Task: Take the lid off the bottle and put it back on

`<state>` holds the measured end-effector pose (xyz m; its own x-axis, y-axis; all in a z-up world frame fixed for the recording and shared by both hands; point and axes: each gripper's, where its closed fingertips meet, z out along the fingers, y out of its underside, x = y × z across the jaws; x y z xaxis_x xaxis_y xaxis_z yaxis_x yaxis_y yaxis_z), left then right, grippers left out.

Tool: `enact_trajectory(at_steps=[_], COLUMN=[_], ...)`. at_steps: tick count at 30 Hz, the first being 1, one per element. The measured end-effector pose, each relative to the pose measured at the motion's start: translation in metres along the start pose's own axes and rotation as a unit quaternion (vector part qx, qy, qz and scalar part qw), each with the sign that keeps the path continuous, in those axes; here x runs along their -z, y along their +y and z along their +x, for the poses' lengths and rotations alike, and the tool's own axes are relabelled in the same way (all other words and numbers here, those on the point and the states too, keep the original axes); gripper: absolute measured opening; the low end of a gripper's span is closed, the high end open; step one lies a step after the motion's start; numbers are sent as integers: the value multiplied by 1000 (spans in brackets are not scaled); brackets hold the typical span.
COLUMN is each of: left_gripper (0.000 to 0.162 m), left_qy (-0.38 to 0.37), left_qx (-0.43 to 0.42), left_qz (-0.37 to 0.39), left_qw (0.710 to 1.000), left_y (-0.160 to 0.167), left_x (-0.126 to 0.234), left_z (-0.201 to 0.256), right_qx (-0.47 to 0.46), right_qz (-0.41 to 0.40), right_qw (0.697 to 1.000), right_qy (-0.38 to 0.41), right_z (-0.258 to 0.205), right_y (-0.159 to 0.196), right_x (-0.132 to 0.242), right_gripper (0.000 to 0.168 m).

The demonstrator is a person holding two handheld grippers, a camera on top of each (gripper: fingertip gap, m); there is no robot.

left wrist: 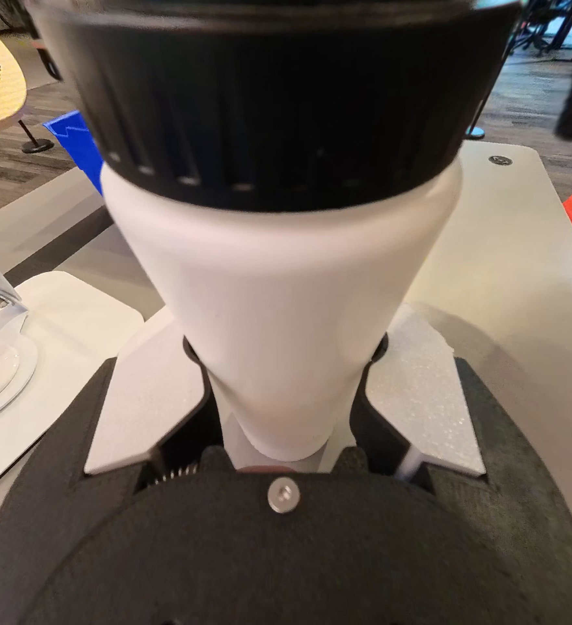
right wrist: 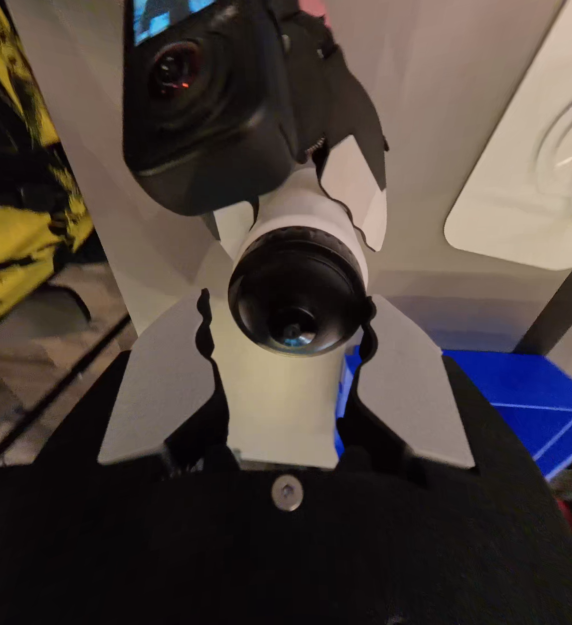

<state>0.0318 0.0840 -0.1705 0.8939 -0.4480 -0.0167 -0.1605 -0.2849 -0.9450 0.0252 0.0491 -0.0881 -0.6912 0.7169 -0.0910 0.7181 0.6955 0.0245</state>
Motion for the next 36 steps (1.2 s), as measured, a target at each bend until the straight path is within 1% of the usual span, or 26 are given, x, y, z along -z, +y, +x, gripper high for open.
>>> enact_trajectory(at_steps=[2, 4, 6, 8, 11, 14, 18, 21, 22, 24, 26, 27, 29, 30, 33, 36], left_gripper=[99, 99, 99, 98, 98, 98, 98, 98, 98, 99, 99, 99, 99, 99, 99, 99], left_qy=[1, 1, 2, 1, -2, 0, 3, 4, 7, 3, 2, 2, 2, 2, 2, 2], left_qx=[0, 1, 1, 2, 2, -1, -4, 2, 2, -3, -1, 0, 1, 2, 2, 2], left_qz=[0, 1, 1, 1, 2, 4, 5, 6, 7, 3, 3, 4, 4, 4, 4, 5], left_qw=[1000, 1000, 1000, 1000, 1000, 1000, 1000, 1000, 1000, 1000, 1000, 1000, 1000, 1000, 1000, 1000], left_y=[0, 0, 0, 0, 0, 0, 0, 0, 0, 0, 0, 0, 0, 0, 0, 0], left_x=[0, 0, 0, 0, 0, 1, 2, 2, 2, 1, 1, 1, 0, 0, 0, 0], left_z=[0, 0, 0, 0, -1, -1, 0, -2, -1, -1, -1, -1, -1, -1, -1, -1], right_qx=[-56, -95, -86, -69, -4, 113, 225, 262, 253, 196, 113, 68, -14, -40, -70, -47], right_qz=[48, 78, 88, 73, 29, -17, -95, -155, -158, -123, -36, 4, 51, 69, 85, 65], right_qw=[997, 992, 992, 995, 1000, 993, 969, 948, 949, 968, 990, 996, 998, 996, 994, 996], right_qy=[7, -6, -2, -1, 4, 13, 44, 95, 104, 97, 74, 60, 37, 33, 25, 31], right_z=[3, 3, 3, 3, 5, 6, 10, 17, 18, 13, 7, 5, 4, 5, 5, 5], right_y=[-2, -2, -2, -1, 1, 2, 4, 6, 6, 2, -8, -10, -7, -6, -4, -3], right_x=[-2, -4, -4, -4, -4, -3, -1, -3, -5, -5, 1, 5, 8, 8, 3, 3], right_gripper=[78, 77, 77, 76, 76, 76, 76, 76, 77, 78, 78, 77, 77, 74, 73, 73])
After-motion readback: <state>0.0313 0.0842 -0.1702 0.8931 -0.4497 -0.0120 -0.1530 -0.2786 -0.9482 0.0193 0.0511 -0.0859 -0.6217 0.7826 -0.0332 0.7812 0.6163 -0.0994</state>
